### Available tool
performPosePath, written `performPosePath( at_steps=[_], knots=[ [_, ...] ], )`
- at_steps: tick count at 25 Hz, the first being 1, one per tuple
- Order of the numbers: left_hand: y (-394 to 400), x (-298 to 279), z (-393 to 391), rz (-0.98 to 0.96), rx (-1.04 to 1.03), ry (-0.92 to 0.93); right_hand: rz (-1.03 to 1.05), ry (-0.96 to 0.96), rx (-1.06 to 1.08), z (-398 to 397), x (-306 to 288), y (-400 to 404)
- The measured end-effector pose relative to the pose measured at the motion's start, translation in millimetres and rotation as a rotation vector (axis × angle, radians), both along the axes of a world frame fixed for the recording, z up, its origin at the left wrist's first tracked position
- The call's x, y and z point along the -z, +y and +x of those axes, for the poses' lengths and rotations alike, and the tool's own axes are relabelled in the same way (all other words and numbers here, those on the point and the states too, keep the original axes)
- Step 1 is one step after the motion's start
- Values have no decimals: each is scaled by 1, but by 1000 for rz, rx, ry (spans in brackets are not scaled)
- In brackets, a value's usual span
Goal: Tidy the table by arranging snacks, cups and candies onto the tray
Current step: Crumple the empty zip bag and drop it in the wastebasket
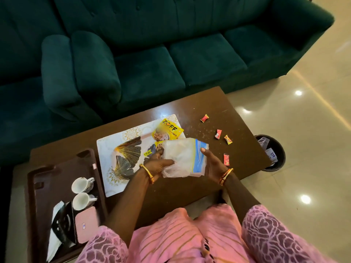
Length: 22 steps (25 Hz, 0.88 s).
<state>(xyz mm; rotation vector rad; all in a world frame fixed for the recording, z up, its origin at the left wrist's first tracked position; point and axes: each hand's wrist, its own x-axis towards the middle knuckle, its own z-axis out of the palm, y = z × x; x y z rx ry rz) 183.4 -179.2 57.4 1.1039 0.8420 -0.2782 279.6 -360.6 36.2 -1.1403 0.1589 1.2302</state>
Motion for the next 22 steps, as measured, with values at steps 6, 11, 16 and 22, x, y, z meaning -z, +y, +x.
performPosePath(
  at_steps=[6,11,16,22],
  knots=[
    [-72,8,112,88,63,42,80,14,-65,94,10,-72],
    [-128,18,188,109,106,95,-84,-14,-104,166,19,-132],
    [-169,40,254,29,130,176,-281,-2,36,222,36,-178],
    [-270,84,339,211,40,407,-976,-211,519,254,71,-195]
  ],
)
